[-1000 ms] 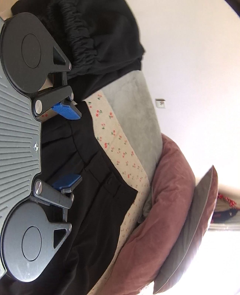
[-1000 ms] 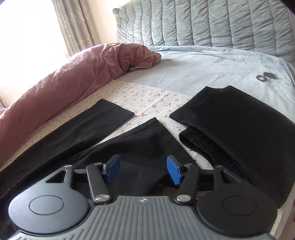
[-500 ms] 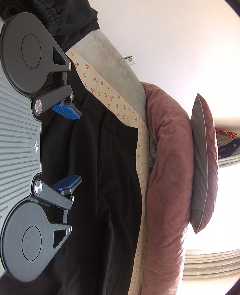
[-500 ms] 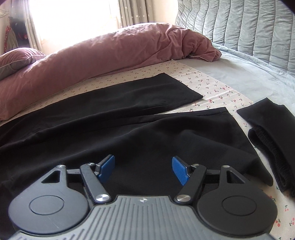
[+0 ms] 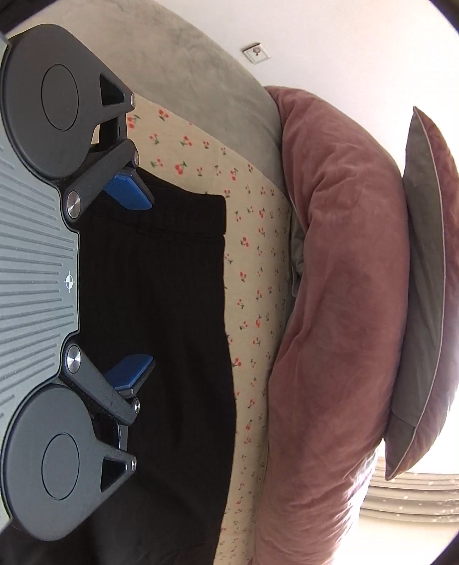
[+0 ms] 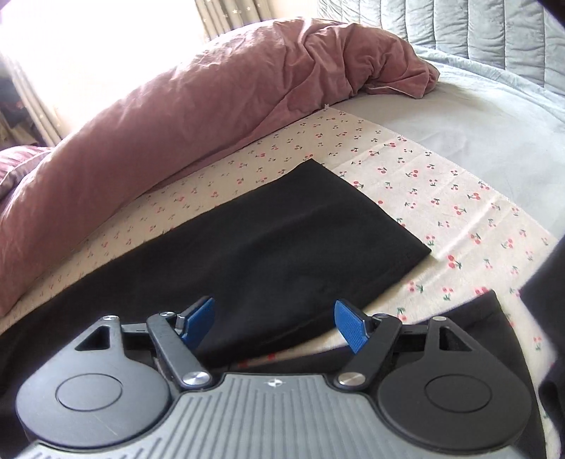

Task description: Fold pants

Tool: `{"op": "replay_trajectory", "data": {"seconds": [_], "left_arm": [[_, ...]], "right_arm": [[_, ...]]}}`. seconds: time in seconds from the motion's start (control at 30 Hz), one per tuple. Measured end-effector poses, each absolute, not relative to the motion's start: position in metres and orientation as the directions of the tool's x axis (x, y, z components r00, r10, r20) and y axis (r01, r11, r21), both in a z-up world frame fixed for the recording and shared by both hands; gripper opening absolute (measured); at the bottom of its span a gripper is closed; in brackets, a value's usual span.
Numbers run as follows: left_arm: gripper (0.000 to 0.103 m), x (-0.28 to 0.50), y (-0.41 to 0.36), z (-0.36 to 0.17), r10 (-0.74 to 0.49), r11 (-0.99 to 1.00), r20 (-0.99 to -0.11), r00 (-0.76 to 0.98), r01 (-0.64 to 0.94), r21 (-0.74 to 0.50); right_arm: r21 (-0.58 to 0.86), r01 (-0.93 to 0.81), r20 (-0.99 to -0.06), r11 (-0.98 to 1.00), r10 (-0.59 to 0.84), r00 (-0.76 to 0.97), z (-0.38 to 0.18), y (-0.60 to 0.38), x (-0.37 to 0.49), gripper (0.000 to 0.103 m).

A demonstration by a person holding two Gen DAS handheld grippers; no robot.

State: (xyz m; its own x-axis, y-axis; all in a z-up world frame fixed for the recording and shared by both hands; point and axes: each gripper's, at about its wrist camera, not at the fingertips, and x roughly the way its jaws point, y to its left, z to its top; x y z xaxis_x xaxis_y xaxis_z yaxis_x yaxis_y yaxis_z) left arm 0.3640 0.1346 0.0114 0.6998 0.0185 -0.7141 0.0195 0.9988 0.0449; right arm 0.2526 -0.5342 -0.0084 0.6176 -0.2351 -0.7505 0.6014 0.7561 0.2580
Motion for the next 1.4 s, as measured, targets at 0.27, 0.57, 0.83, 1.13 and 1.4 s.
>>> {"op": "replay_trajectory", "data": {"seconds": [0.27, 0.57, 0.83, 1.13, 1.4], "left_arm": [[0.093, 0.468, 0.113, -0.024, 0.061, 0.959, -0.713, 0.698, 0.156, 0.235], [0.0, 0.482, 0.077, -0.066, 0.0, 0.898, -0.721, 0.693, 0.318, 0.305], [0.0, 0.472, 0.08, -0.046, 0.139, 0.873, -0.633, 0.761, 0.208, 0.442], [0.013, 0.476, 0.136, -0.017, 0.034, 0.966, -0.68, 0.732, 0.149, 0.209], [0.087, 0.481, 0.144, -0.029, 0.087, 0.93, -0.731, 0.676, 0.207, 0.302]], "right_arm": [[0.171, 0.629, -0.805, 0.759, -0.26, 0.533, -0.047, -0.601, 0.379, 0.063], [0.006, 0.598, -0.763, 0.802, -0.383, 0.521, -0.076, -0.603, 0.417, 0.0], [0.059, 0.597, -0.679, 0.8, -0.407, 0.612, -0.016, -0.603, 0.388, 0.0], [-0.012, 0.565, -0.672, 0.825, -0.425, 0.606, 0.019, -0.595, 0.369, 0.0], [0.006, 0.548, -0.677, 0.836, -0.4, 0.618, -0.002, -0.587, 0.37, 0.0]]}}
